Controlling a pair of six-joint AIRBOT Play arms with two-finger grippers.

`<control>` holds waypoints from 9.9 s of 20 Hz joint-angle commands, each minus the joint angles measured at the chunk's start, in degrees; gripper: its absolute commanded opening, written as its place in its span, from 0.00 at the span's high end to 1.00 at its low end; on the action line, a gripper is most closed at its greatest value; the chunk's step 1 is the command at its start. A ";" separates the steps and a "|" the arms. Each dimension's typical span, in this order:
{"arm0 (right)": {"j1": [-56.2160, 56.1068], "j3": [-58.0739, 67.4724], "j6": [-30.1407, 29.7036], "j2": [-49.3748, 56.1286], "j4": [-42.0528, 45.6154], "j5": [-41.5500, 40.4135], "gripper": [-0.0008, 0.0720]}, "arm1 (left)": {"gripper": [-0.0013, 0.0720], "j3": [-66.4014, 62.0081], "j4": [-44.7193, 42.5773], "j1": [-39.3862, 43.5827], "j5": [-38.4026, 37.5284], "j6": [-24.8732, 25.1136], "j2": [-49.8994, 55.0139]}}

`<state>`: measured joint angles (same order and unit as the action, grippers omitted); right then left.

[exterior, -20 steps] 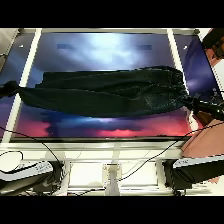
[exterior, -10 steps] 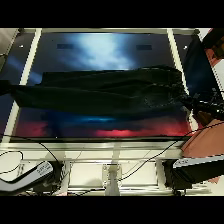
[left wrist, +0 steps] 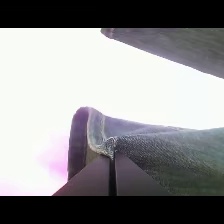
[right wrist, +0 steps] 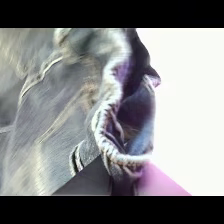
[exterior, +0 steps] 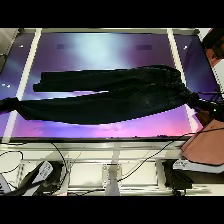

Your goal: Fold the clothes and pants, and hang the long-sleeved shirts on hangers.

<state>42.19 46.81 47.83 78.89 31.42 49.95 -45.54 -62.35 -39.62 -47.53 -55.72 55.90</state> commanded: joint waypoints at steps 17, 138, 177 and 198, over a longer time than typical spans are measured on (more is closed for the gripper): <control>-0.76 -8.72 13.05 -16.50 10.86 -7.48 0.91 | 0.04 5.84 -6.16 -0.87 16.61 -13.00 11.28; -0.81 -13.99 21.46 -1.77 1.79 -17.79 0.91 | 0.50 23.93 37.83 -9.57 6.95 13.29 11.89; -21.31 19.63 58.25 10.23 32.22 -33.38 0.91 | 0.94 -32.72 13.53 28.65 39.89 -15.91 43.78; -22.01 23.89 43.95 9.94 36.37 -33.77 0.34 | 0.01 -32.83 8.79 7.74 -10.40 -19.28 40.00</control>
<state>20.16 70.63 92.01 88.86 67.29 15.25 -78.43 -53.69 -28.80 -47.72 -74.59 94.74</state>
